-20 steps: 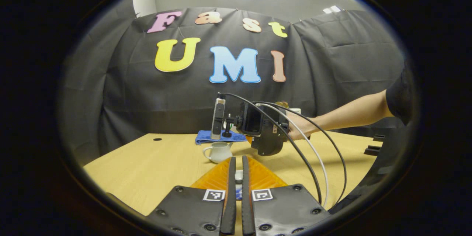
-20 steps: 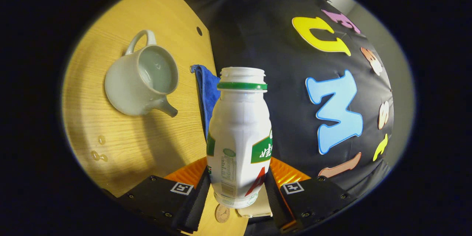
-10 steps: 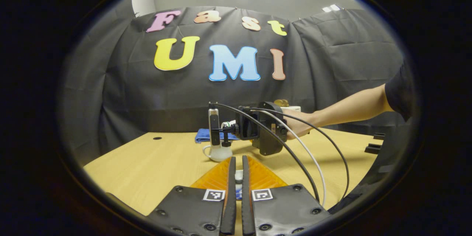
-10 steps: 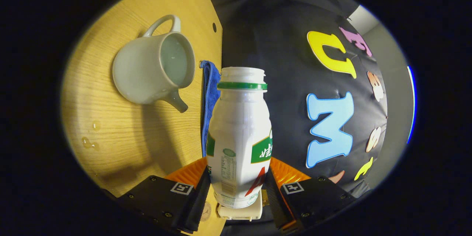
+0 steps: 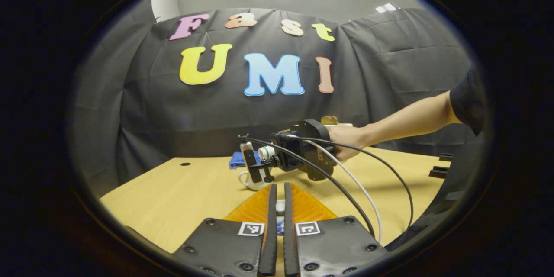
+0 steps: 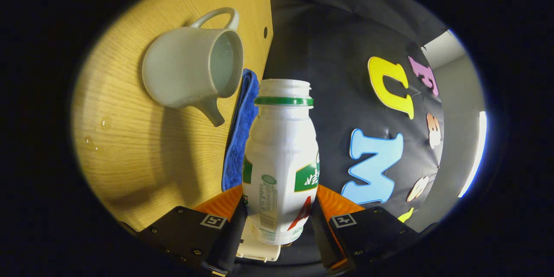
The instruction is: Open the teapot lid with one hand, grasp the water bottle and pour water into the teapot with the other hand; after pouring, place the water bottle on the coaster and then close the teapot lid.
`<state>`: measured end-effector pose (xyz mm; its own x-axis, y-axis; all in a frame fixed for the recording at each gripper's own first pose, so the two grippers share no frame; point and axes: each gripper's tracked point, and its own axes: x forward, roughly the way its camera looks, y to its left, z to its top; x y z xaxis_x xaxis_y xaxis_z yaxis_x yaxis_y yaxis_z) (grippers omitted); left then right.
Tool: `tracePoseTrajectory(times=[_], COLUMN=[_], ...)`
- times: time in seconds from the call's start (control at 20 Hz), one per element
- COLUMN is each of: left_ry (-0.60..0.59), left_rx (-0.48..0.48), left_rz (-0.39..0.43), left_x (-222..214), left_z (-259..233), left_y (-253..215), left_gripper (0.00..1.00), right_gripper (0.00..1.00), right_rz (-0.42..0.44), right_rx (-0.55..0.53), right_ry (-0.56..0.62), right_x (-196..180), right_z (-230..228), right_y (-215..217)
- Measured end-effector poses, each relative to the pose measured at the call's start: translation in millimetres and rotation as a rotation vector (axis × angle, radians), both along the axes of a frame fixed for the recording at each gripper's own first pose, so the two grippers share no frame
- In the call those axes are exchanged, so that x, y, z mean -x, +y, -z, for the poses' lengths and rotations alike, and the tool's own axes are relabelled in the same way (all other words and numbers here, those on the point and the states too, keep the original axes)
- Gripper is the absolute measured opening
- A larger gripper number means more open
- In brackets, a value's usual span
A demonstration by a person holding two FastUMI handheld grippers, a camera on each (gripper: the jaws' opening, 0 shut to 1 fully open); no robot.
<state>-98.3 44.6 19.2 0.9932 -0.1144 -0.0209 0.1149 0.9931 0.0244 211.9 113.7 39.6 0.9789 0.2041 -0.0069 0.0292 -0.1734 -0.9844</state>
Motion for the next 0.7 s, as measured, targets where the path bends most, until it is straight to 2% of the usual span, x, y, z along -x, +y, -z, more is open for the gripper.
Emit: tracePoseTrajectory(times=[0.05, 0.1, 0.7], left_ry=[-0.001, -0.001, 0.003], left_rx=[-0.001, -0.001, -0.003], left_rz=[0.000, 0.000, -0.001], left_x=[-0.1, 0.9, 0.0], left_z=[-0.5, -0.2, 1.3], left_y=[0.3, 1.0, 1.4], left_gripper=[0.17, 0.12, 0.12], right_gripper=[0.73, 0.73, 0.73], right_rz=[0.000, -0.001, -0.019], right_rx=[0.012, 0.022, 0.109], right_ry=[-0.004, -0.011, -0.067], right_x=[1.3, 1.8, 0.9], right_z=[-0.1, -1.0, -3.2], right_y=[0.1, 0.6, 0.6])
